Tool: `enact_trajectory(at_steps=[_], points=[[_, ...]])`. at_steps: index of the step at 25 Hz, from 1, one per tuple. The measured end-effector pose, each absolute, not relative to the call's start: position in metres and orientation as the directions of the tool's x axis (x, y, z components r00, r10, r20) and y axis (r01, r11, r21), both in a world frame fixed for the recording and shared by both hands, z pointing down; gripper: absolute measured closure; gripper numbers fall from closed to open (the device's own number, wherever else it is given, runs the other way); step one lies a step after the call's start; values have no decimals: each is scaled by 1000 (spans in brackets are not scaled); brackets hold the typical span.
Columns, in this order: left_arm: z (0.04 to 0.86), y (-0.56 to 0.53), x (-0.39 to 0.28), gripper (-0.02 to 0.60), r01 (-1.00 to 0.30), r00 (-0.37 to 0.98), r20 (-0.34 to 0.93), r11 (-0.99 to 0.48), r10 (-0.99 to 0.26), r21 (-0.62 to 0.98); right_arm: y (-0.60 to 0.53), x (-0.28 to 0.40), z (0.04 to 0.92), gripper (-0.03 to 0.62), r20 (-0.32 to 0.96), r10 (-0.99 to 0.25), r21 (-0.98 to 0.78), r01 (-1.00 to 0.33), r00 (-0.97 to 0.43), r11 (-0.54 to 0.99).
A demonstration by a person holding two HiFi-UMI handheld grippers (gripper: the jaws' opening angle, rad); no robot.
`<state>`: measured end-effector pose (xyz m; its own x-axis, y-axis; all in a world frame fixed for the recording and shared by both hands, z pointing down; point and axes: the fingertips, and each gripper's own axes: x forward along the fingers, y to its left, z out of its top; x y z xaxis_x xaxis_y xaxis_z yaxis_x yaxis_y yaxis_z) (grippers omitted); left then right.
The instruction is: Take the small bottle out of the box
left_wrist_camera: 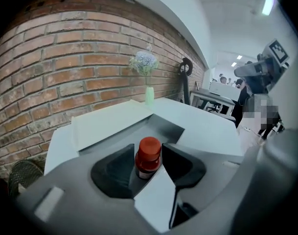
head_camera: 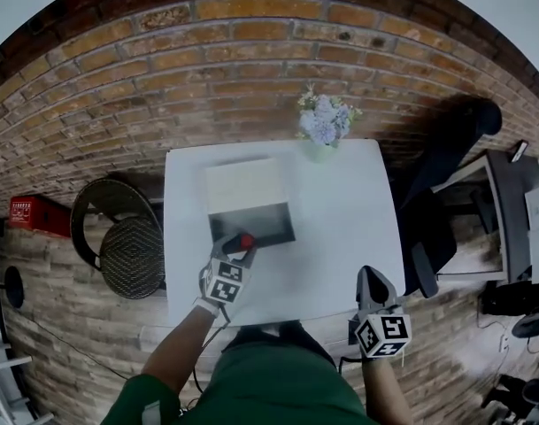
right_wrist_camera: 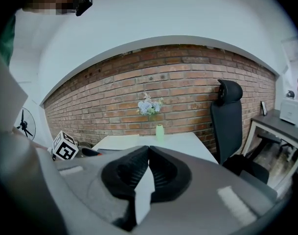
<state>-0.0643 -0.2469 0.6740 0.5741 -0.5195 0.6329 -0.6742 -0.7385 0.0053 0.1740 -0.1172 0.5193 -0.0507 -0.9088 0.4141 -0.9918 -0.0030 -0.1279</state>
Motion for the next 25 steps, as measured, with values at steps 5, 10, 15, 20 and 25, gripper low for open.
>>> enact_trajectory(at_steps=[5, 10, 15, 20, 25], points=[[673, -249, -60, 425, -623, 613, 621, -782, -490, -1, -110, 166, 522, 591, 421, -907, -135, -990, -11, -51], [675, -251, -61, 430, -602, 619, 625, -798, -476, -11, -103, 159, 525, 591, 428, -904, -134, -988, 6, -70], [673, -253, -60, 433, -602, 621, 618, -799, -482, -18, -100, 151, 527, 591, 433, -901, -133, -990, -6, -57], [669, -253, -66, 434, -619, 599, 630, -785, -493, -25, -107, 145, 525, 591, 437, -898, -124, -992, -42, -14], [657, -257, -70, 434, -642, 593, 597, -765, -541, -56, -114, 140, 527, 591, 444, -892, -124, -992, -87, 34]])
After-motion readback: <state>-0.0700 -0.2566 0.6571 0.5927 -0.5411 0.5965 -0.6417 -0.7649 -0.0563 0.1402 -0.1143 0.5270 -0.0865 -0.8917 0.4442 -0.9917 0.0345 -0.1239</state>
